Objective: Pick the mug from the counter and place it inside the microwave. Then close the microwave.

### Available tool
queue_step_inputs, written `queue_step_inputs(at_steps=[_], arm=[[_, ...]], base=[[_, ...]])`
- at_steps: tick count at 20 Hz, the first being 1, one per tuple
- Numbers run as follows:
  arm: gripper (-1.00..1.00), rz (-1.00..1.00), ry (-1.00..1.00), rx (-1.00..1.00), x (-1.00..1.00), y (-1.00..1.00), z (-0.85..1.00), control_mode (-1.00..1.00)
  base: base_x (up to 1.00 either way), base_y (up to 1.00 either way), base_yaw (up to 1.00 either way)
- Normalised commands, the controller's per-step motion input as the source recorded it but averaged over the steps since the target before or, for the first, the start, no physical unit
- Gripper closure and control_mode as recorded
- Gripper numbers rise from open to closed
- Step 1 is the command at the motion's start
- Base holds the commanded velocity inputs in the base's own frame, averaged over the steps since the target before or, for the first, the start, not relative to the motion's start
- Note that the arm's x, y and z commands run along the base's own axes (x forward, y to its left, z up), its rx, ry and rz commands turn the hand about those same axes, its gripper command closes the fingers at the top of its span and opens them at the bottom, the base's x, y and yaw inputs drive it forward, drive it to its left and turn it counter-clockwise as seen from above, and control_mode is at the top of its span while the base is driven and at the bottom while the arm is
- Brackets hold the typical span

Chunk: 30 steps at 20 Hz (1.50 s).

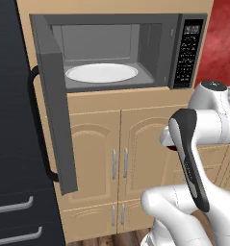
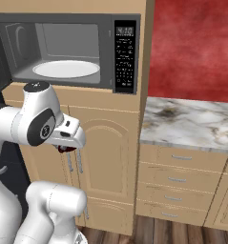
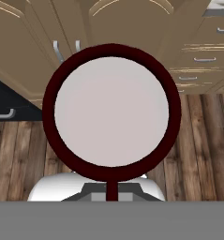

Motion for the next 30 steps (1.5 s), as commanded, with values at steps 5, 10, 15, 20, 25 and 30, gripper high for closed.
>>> queue_step_inputs(at_steps=[5, 10, 15, 20, 25, 30], arm=[[1.00, 0.00, 0.00, 0.00, 0.00, 0.00, 0.00, 1.00], [1.00, 0.00, 0.00, 0.00, 0.00, 0.00, 0.00, 1.00], [1.00, 0.00, 0.00, 0.00, 0.00, 0.00, 0.00, 1.00], [1.00, 0.00, 0.00, 0.00, 0.00, 0.00, 0.00, 1.00], [1.00, 0.00, 0.00, 0.00, 0.00, 0.00, 0.00, 1.00], [1.00, 0.00, 0.00, 0.00, 0.00, 0.00, 0.00, 1.00]], base=[[0.23, 0.25, -0.02], [0.18, 0.34, 0.00], [0.26, 0.38, 0.05], [0.20, 0.04, 0.01], [0.00, 0.00, 0.00], [0.00, 0.00, 0.00]])
